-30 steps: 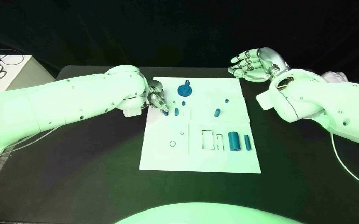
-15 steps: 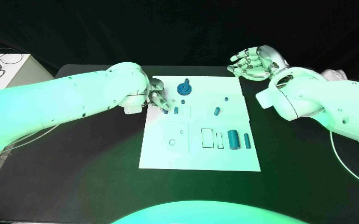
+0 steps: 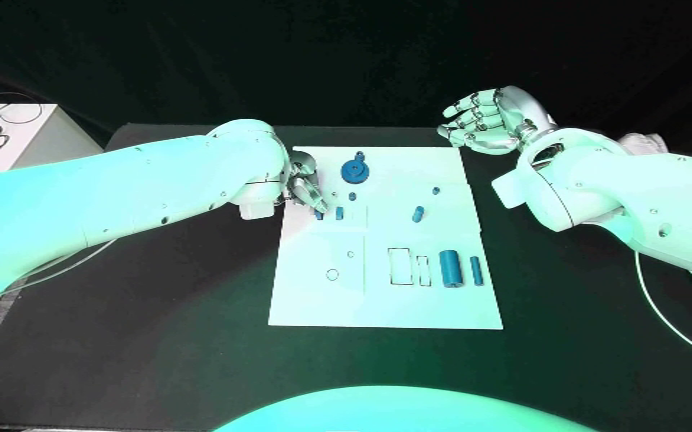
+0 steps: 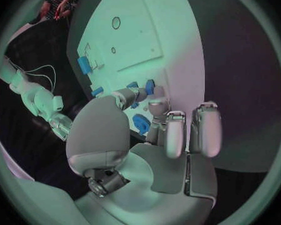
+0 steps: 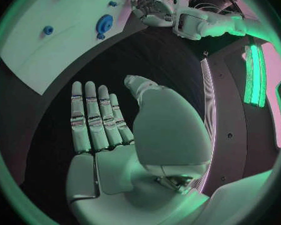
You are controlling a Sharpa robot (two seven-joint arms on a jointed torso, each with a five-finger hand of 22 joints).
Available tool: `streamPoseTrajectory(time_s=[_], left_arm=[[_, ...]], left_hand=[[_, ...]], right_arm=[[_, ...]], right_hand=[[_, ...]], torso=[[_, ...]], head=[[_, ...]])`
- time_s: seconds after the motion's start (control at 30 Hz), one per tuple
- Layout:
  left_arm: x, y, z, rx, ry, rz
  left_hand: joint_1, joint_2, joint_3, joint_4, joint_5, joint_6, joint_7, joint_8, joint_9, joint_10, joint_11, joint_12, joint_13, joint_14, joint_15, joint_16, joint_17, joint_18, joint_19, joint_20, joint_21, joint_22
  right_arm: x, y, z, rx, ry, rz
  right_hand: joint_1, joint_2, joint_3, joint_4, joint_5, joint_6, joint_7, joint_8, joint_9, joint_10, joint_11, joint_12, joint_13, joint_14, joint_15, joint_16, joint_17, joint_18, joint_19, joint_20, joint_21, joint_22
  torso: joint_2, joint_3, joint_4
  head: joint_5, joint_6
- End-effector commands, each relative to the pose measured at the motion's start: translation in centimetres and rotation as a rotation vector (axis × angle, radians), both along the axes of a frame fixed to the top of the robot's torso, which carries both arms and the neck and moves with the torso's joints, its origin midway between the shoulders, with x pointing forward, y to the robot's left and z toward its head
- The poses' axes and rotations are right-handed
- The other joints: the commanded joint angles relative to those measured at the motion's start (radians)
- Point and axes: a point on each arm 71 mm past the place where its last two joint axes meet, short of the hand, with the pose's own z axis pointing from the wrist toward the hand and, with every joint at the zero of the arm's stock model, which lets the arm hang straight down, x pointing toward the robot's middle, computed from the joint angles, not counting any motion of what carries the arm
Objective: Assemble the parts on the task board
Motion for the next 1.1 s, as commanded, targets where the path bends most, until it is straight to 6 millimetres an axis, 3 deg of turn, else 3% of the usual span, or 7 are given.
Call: streamPoseTrajectory(time_s=[0.03, 0.3, 0.87, 0.97, 1.1], left_arm=[[-0.4, -0.3, -0.8, 0.002, 0.041, -0.009], [-0.2, 0.0, -1.1, 0.013, 0.027, 0.012], [0.1, 0.9, -1.3, 0.042, 0.005, 0.037], [0.2, 1.2, -1.3, 0.042, -0.005, 0.046], [0.2, 1.4, -1.2, 0.039, -0.015, 0.056]], left_hand=[[-0.021, -0.003, 0.083, -0.106, -0.008, 0.000, -0.019, 0.006, 0.009, 0.005, -0.005, -0.001, -0.003, 0.104, -0.010, 0.004, 0.263, -0.008, 0.000, -0.002, -0.007, 0.047], [-0.075, 0.003, -0.028, -0.021, -0.013, 0.010, -0.022, -0.015, 0.002, -0.004, -0.005, -0.010, -0.009, 0.102, -0.012, 0.001, 0.259, -0.007, -0.002, -0.004, -0.014, 0.041], [-0.087, -0.024, -0.191, 0.060, -0.025, 0.019, -0.017, -0.038, -0.006, -0.021, -0.001, -0.021, -0.018, 0.099, -0.009, -0.004, 0.248, -0.005, -0.006, -0.003, -0.023, 0.032], [-0.082, -0.024, -0.221, 0.084, -0.050, 0.016, -0.015, -0.040, -0.005, -0.028, 0.001, -0.026, -0.025, 0.098, -0.007, -0.006, 0.245, -0.004, -0.008, -0.001, -0.025, 0.029], [-0.071, -0.022, -0.261, 0.126, -0.117, 0.013, -0.012, -0.041, -0.003, -0.034, 0.004, -0.027, -0.030, 0.097, -0.005, -0.008, 0.241, -0.004, -0.009, 0.000, -0.027, 0.027]], right_arm=[[-0.1, 0.1, 0.0, -0.002, -0.008, 0.019], [-0.1, 0.1, 0.0, -0.001, -0.007, 0.019], [-0.1, 0.1, -0.1, 0.001, -0.005, 0.017], [-0.1, 0.0, -0.1, 0.001, -0.004, 0.016], [-0.1, 0.0, -0.1, 0.001, -0.003, 0.016]], right_hand=[[-0.006, 0.005, 0.005, 0.001, 0.006, -0.003, 0.057, 0.003, -0.001, 0.004, 0.003, -0.002, -0.001, -0.005, -0.002, -0.004, -0.001, 0.013, -0.009, -0.001, -0.001, -0.001], [-0.006, 0.005, 0.005, 0.002, 0.007, -0.003, 0.057, 0.003, -0.001, 0.004, 0.003, -0.002, -0.002, -0.005, -0.002, -0.004, -0.002, 0.013, -0.009, -0.001, -0.001, -0.002], [-0.007, 0.005, 0.005, 0.002, 0.007, -0.003, 0.057, 0.003, -0.002, 0.004, 0.004, -0.002, -0.002, -0.005, -0.001, -0.004, -0.003, 0.013, -0.009, -0.001, -0.001, -0.002], [-0.007, 0.005, 0.005, 0.002, 0.007, -0.003, 0.057, 0.003, -0.002, 0.004, 0.004, -0.002, -0.003, -0.005, -0.001, -0.005, -0.003, 0.013, -0.009, -0.001, -0.001, -0.003], [-0.007, 0.005, 0.005, 0.002, 0.008, -0.003, 0.058, 0.003, -0.002, 0.003, 0.004, -0.002, -0.003, -0.005, -0.001, -0.005, -0.003, 0.013, -0.009, 0.000, -0.002, -0.003]], torso=[[0.000, -0.0005, -0.0002], [0.000, -0.0012, 0.0009], [-0.001, -0.0013, 0.0006], [0.000, -0.0013, 0.0002], [0.000, -0.0010, -0.0008]], head=[[-0.001, 0.001], [-0.004, 0.001], [-0.005, 0.006], [-0.006, 0.006], [-0.005, 0.008]])
